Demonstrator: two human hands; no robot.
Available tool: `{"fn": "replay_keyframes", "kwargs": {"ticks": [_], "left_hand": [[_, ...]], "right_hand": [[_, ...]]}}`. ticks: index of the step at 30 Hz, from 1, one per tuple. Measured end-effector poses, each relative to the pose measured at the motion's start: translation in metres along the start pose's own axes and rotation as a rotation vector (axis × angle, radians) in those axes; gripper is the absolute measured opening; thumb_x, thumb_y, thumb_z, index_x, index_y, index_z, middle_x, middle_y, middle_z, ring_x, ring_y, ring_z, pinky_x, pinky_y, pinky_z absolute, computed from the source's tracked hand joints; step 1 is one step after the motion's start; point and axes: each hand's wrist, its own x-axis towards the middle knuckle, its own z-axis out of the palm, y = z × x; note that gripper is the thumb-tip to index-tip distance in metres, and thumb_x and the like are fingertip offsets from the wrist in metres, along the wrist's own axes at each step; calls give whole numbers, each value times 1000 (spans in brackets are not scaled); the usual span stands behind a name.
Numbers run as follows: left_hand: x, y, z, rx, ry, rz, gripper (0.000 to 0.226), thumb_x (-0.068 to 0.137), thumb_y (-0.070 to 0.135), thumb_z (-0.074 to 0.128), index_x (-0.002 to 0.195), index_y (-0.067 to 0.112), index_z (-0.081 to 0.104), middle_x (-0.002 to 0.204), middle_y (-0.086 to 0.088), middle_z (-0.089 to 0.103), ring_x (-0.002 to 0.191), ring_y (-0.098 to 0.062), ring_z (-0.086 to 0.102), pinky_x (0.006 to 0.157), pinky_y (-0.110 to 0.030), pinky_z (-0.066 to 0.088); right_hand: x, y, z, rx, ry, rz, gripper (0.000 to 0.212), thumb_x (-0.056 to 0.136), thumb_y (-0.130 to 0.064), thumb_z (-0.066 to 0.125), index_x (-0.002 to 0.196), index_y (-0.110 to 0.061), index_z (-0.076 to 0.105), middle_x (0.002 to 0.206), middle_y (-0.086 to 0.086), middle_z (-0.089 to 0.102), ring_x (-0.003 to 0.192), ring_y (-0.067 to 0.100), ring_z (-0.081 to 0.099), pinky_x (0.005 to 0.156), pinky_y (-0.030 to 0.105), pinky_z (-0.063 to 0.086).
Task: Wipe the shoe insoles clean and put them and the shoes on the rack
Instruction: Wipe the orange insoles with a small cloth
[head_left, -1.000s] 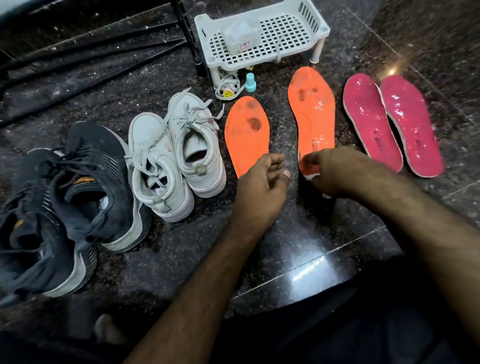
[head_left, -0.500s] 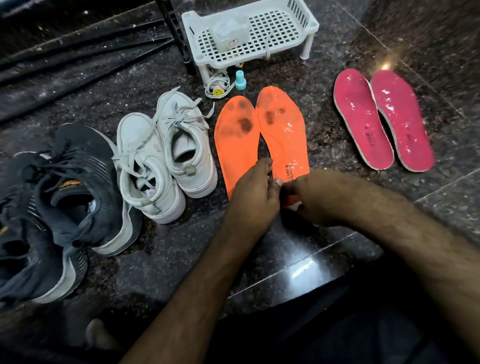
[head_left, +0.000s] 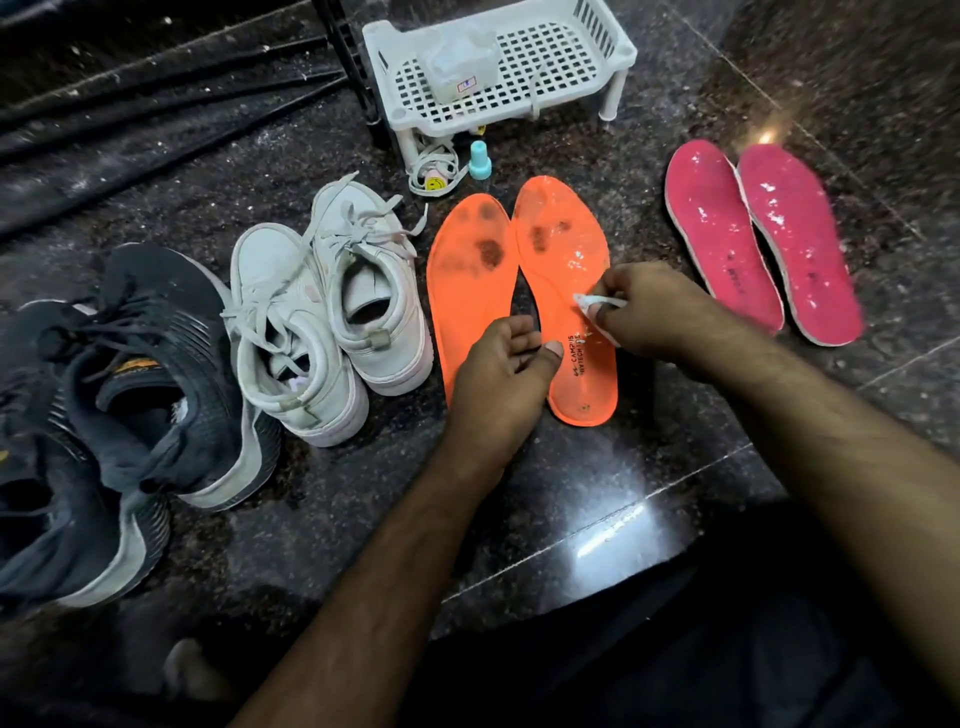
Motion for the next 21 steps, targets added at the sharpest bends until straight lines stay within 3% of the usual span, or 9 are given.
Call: {"fn": "replay_keyframes", "kwargs": {"ticks": [4,7,9,11,14,17,21], "left_hand": [[0,2,-1,-144,25,-81,40,95,20,69,131,8,57,112,-7,70,94,-11,64,87,-32,52],[2,5,-3,-245,3,-140,36,96,22,67,126,5,60,100,-5,71,83,-9,64,76,-25,53],[3,5,-4,-356,-43,-173,22,97,21,66,112,5,66,96,-9,74,82,-16,67,83,-38,58],[2,5,-4,-407,-75,-180,9,98,20,64,95,13,69,86,-6,75,78,-17,67,86,-42,55],[2,4,-4,-410,-67,-197,7,96,22,67,96,16,68,86,-5,74,77,-17,66,88,-45,55],[0,5,-3,-433,-64,-222,12,94,22,69,96,12,62,83,-9,71,70,-19,63,76,-41,54],[-3,9,-1,-525,-100,-214,10,93,4,61,101,9,61,83,-13,68,64,-20,63,65,-30,54]], "right_hand": [[3,0,3,101,-13,-14,18,94,-36,60,84,-21,61,88,6,67,85,27,62,77,33,49],[-1,0,-6,129,-130,-24,19,96,-31,58,82,-20,63,77,1,65,75,21,60,75,32,50],[-9,-2,-14,146,-206,-42,19,97,-24,57,82,-16,65,73,1,67,69,20,58,67,30,46],[-17,-2,-20,197,-242,-61,21,98,-22,57,84,-10,68,69,4,67,65,21,56,61,31,44],[-28,4,-28,224,-265,-110,25,98,-22,59,84,-5,70,68,4,65,59,14,51,55,25,39],[-37,10,-30,279,-336,-152,21,97,-24,62,85,-10,72,72,6,67,61,11,52,60,26,40],[-45,10,-29,292,-431,-262,18,97,-28,62,92,-14,74,81,13,72,68,14,54,68,37,44]]}}
